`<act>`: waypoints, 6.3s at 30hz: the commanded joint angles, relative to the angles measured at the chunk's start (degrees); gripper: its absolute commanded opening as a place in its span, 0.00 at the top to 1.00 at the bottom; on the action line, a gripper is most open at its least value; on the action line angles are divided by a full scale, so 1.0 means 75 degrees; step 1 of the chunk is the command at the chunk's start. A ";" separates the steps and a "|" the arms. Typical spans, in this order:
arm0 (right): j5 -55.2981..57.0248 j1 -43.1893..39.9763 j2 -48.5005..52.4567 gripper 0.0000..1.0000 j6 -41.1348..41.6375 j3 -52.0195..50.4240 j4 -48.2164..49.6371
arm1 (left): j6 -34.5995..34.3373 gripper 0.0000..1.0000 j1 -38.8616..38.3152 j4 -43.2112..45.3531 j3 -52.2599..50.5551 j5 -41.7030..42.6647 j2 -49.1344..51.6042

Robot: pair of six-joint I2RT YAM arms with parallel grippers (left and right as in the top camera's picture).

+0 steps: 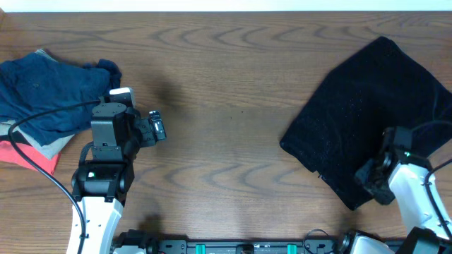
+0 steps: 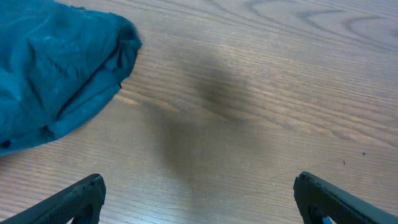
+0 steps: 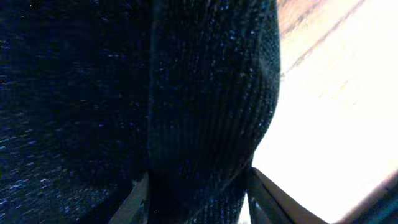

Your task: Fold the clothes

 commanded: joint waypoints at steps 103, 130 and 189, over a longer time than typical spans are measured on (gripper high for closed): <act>-0.1381 0.2302 -0.0064 0.01 -0.1964 0.3719 -0.1294 | -0.1725 0.62 -0.0195 0.5587 0.2407 0.2311 0.6172; -0.0487 0.2235 0.0411 0.01 -0.1317 0.3719 -0.0420 | -0.4211 0.03 -0.2809 0.0175 0.1533 0.4526 0.6382; -0.3847 0.2177 -0.1632 0.22 -0.3328 0.1734 0.0866 | -0.1241 0.94 0.0175 -0.4179 0.1378 0.2022 0.6388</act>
